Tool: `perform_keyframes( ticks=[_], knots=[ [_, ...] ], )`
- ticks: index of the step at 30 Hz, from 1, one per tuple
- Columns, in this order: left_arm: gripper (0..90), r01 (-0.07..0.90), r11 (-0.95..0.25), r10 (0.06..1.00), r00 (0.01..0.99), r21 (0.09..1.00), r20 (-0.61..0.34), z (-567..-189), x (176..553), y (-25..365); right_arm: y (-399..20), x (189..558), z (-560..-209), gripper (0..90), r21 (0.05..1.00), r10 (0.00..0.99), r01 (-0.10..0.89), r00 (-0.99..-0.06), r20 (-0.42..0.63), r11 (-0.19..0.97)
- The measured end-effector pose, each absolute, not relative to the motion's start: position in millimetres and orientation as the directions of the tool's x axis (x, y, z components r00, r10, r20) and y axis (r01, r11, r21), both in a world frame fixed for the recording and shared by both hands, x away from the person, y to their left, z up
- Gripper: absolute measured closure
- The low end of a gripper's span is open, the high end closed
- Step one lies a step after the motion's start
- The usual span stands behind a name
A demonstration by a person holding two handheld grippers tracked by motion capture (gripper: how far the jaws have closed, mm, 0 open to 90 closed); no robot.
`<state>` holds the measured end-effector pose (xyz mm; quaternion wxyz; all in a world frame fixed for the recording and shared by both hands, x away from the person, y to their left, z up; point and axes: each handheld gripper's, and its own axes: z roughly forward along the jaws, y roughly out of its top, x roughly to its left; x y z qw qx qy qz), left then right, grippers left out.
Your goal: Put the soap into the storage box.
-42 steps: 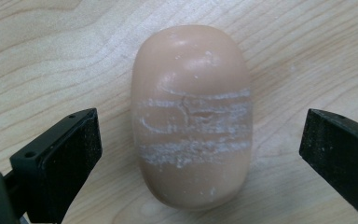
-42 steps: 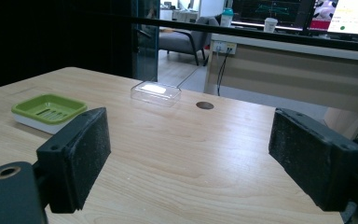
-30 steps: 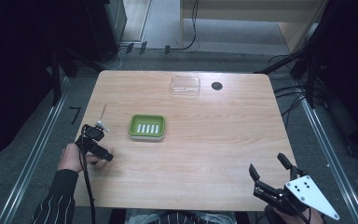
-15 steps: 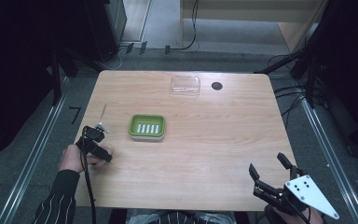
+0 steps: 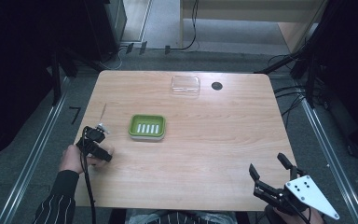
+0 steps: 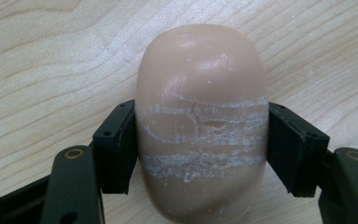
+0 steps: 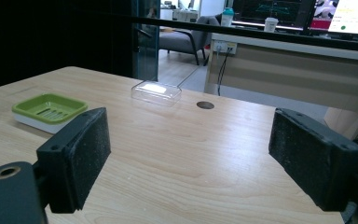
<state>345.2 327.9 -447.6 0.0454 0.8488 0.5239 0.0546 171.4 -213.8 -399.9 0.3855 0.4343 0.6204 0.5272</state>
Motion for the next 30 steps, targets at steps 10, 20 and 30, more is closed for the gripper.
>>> perform_keyframes(
  ticks=[10,20,30],
  knots=[
    [33.4,0.876,-0.463,0.886,0.461,0.139,0.047,-445,342,326,-213,172,-399,13.2,0.989,0.944,0.132,-0.328,-0.021,0.068],
    [33.4,0.852,-0.503,0.864,0.501,0.141,0.054,-438,342,319,-214,172,-400,13.3,0.989,0.945,0.132,-0.326,-0.019,0.066],
    [33.4,0.823,-0.545,0.838,0.541,0.159,0.072,-426,346,307,-213,172,-400,13.2,0.989,0.945,0.13,-0.327,-0.022,0.068]
  ],
)
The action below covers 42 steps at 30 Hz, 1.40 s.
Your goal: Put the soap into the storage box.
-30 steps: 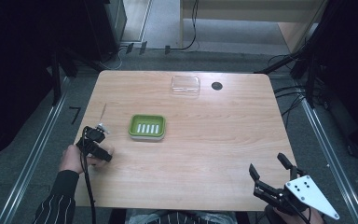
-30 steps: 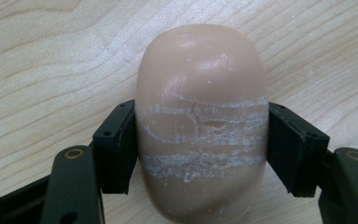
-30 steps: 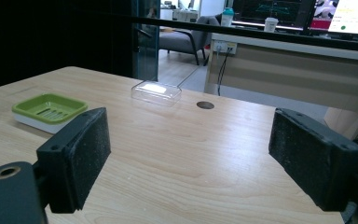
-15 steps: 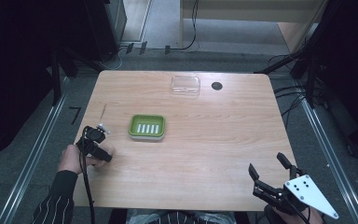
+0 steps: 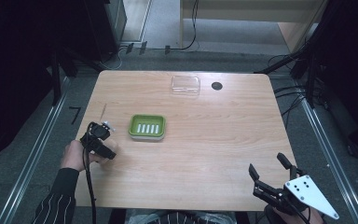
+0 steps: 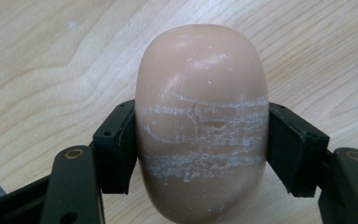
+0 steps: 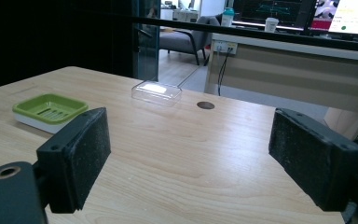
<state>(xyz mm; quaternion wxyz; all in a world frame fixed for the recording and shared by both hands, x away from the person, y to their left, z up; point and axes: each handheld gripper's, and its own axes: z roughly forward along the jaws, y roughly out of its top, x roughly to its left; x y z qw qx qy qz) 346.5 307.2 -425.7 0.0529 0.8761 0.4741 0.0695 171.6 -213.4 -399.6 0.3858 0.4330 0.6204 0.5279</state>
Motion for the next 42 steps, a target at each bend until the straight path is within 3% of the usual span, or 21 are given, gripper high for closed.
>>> perform_keyframes(
  ticks=[42],
  knots=[
    [33.4,0.7,-0.691,0.719,0.691,0.181,0.069,-399,375,288,-213,171,-400,13.2,0.989,0.945,0.131,-0.325,-0.025,0.071]
  ],
)
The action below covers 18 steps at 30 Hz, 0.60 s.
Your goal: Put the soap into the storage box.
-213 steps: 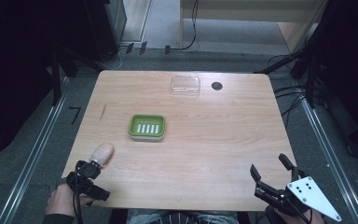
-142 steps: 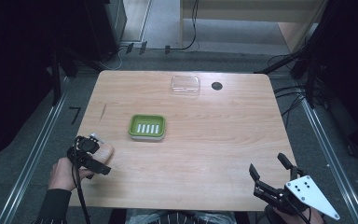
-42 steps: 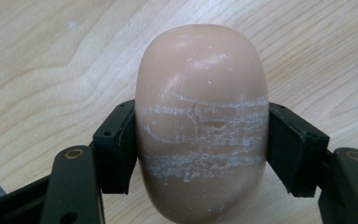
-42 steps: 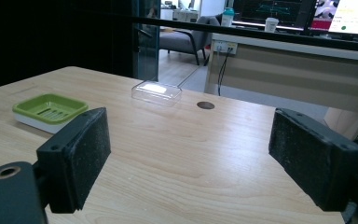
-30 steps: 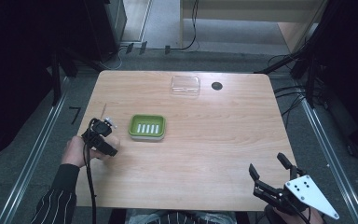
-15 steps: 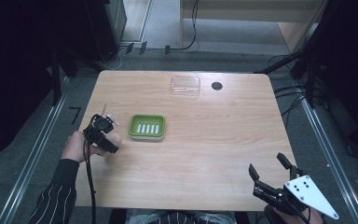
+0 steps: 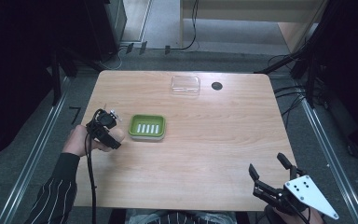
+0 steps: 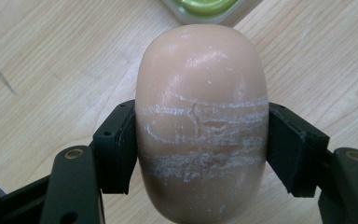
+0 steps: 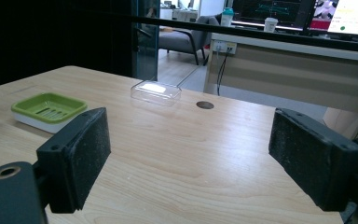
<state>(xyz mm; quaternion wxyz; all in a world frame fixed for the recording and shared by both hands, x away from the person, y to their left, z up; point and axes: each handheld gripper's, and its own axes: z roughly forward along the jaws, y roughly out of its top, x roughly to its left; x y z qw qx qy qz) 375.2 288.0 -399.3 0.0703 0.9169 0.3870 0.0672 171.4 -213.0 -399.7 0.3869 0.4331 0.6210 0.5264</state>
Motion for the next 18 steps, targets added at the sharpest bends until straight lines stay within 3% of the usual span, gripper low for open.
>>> perform_keyframes(
  ticks=[18],
  knots=[
    [33.4,0.618,-0.761,0.642,0.76,0.197,0.098,-389,384,274,-214,171,-400,13.2,0.989,0.946,0.132,-0.325,-0.024,0.071]
  ],
)
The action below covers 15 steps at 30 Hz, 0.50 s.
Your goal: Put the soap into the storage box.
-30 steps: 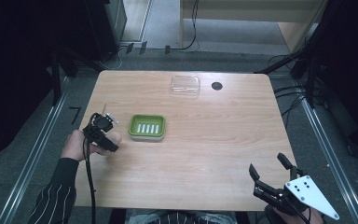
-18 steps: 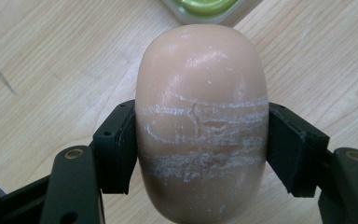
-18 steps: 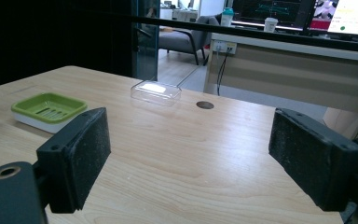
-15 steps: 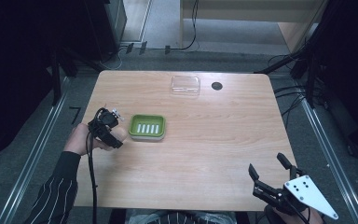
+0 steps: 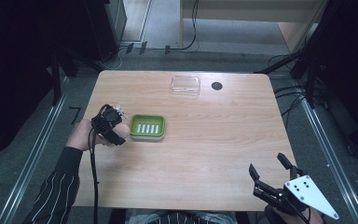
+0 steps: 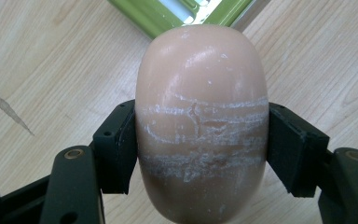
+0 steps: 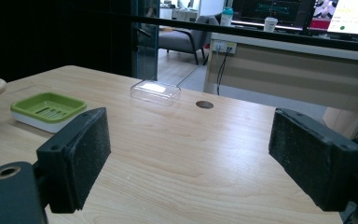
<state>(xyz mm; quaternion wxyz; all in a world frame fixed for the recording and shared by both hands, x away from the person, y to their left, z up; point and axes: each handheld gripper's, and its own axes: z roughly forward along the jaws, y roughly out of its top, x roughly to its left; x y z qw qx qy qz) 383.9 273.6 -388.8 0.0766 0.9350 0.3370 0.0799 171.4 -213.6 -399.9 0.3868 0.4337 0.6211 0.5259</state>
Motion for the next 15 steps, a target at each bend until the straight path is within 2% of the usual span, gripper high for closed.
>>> perform_keyframes(
  ticks=[15],
  knots=[
    [33.4,0.576,-0.79,0.605,0.788,0.208,0.115,-381.9,390.2,267.7,-213.3,171.8,-399.9,13.2,0.988,0.946,0.134,-0.324,-0.026,0.073]
  ],
)
